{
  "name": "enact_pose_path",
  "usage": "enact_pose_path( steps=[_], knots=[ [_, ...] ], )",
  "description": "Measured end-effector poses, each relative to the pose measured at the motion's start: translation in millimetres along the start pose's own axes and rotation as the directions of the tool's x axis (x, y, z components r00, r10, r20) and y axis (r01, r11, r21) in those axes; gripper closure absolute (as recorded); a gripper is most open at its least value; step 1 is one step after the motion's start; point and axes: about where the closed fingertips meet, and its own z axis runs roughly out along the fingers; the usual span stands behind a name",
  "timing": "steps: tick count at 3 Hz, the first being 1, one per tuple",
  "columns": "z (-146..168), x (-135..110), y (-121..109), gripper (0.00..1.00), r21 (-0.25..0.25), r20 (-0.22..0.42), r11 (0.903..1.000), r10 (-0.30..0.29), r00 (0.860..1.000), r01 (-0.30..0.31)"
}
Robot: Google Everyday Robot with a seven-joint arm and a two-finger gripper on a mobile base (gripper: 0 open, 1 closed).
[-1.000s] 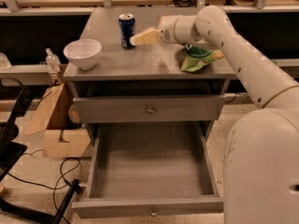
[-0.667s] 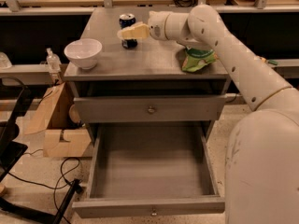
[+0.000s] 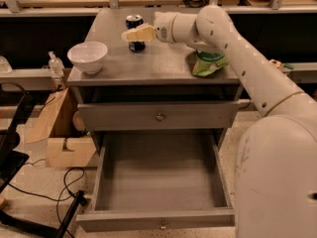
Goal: Place pepsi can into middle drawer
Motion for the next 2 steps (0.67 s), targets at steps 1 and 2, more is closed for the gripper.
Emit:
enact_pose_path(
  steps=[1,2],
  knots=[
    [31.2,34.4,-20.3,0.0,-0.041,-0.014,0.999,0.016,1.0,-0.017],
    [25.2,15.7,-29.0,0.0,-0.02,0.017,0.9998,0.003,1.0,-0.002]
  ],
)
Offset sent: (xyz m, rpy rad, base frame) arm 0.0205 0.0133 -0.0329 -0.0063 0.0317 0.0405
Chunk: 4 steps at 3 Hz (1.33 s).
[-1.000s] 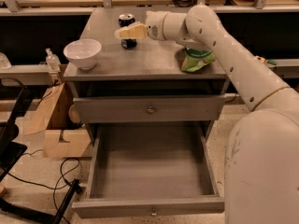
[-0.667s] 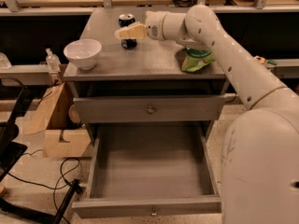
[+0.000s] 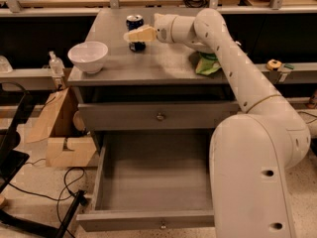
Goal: Place pepsi can into middle drawer
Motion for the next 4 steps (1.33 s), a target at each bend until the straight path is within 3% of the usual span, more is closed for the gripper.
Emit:
enact_pose_path(
  steps=[2,3,4],
  knots=[
    [5.3,1.2,2.8,0.0,0.002,-0.013,1.0,-0.003,1.0,0.003],
    [13.5,-5.7,2.7,0.0,0.043,-0.056,0.999,-0.01,0.998,0.013],
    [14.0,-5.5,3.0,0.0,0.043,-0.056,0.999,-0.01,0.998,0.013]
  ],
)
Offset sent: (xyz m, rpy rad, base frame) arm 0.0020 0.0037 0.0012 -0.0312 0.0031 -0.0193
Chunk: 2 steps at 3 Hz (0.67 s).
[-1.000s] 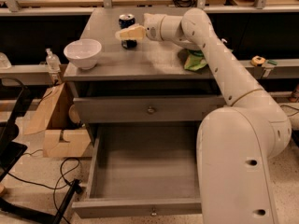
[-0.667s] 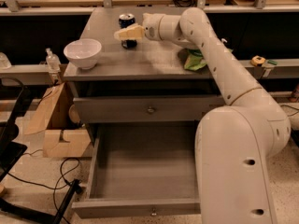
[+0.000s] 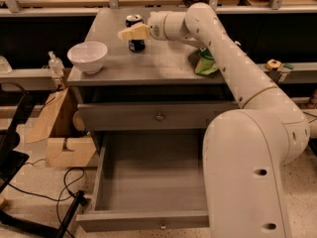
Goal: Place pepsi can into middle drawer
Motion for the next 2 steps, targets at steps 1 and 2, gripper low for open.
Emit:
enact_pose_path(
  steps=[1,2],
  knots=[
    [15.2,2.5,-1.9,0.0,0.009,-0.024,0.9993,-0.037,0.999,0.037],
    [18.3,3.0,-0.2,0.18,0.006,-0.025,0.9993,-0.037,0.999,0.037]
  ],
)
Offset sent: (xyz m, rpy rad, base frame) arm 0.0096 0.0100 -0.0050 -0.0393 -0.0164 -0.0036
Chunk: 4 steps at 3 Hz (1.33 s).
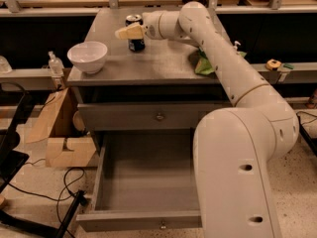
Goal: Place pepsi can into middle drawer
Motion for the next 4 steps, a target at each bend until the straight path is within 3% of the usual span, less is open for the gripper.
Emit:
enact_pose_path(
  steps=[3,4],
  knots=[
    [9.0,2.7,6.9,0.88,-0.014,-0.003,0.9999,0.003,1.0,-0.003],
    [12.4,0.1,10.2,1.0,-0.019,-0.005,0.9998,-0.004,1.0,0.003]
  ],
)
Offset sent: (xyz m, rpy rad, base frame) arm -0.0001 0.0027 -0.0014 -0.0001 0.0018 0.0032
